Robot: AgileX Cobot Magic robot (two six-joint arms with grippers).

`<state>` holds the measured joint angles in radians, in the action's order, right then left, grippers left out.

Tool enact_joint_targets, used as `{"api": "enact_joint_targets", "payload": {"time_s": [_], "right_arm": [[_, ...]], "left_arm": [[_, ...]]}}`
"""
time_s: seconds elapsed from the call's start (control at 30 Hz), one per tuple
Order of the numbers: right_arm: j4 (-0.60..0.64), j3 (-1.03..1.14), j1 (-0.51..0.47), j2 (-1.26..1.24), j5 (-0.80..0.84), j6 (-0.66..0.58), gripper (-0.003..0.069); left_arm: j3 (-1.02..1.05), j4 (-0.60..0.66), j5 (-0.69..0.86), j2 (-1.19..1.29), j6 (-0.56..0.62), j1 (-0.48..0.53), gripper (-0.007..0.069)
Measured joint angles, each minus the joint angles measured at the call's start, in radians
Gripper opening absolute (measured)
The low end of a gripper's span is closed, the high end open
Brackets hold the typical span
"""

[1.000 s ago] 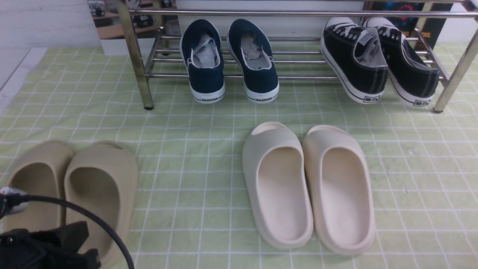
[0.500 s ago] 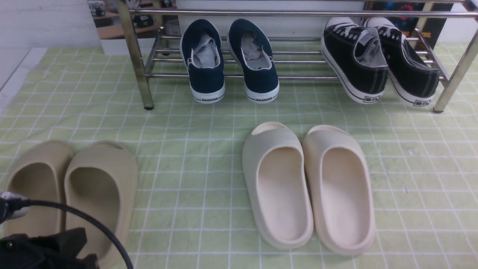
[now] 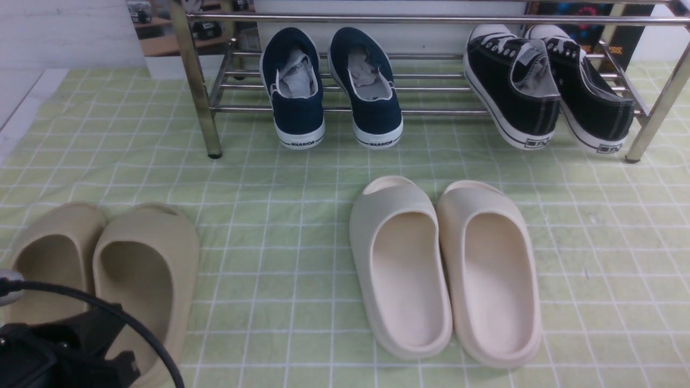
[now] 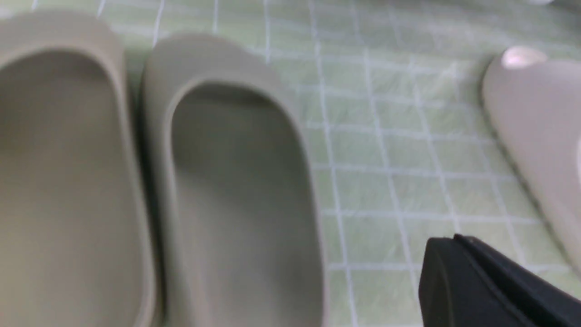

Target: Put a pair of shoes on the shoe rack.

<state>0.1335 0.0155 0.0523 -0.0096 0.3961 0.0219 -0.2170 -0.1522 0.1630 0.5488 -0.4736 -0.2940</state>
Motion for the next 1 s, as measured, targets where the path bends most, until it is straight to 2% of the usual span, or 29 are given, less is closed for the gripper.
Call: {"api": "enact_joint_targets", "payload": {"time_s": [0.67, 0.77, 1.0], "right_arm": [[0.000, 0.000, 0.000, 0.000, 0.000, 0.000, 0.0239], [0.000, 0.000, 0.000, 0.000, 0.000, 0.000, 0.0239], [0.000, 0.000, 0.000, 0.000, 0.000, 0.000, 0.0239]], "left_arm": [[0.000, 0.001, -0.250, 0.002, -0.001, 0.000, -0.0013], [0.000, 0.017, -0.345, 0.038, -0.001, 0.000, -0.0013], [0.000, 0.035, -0.370, 0.166, -0.015, 0.000, -0.0013]]}}
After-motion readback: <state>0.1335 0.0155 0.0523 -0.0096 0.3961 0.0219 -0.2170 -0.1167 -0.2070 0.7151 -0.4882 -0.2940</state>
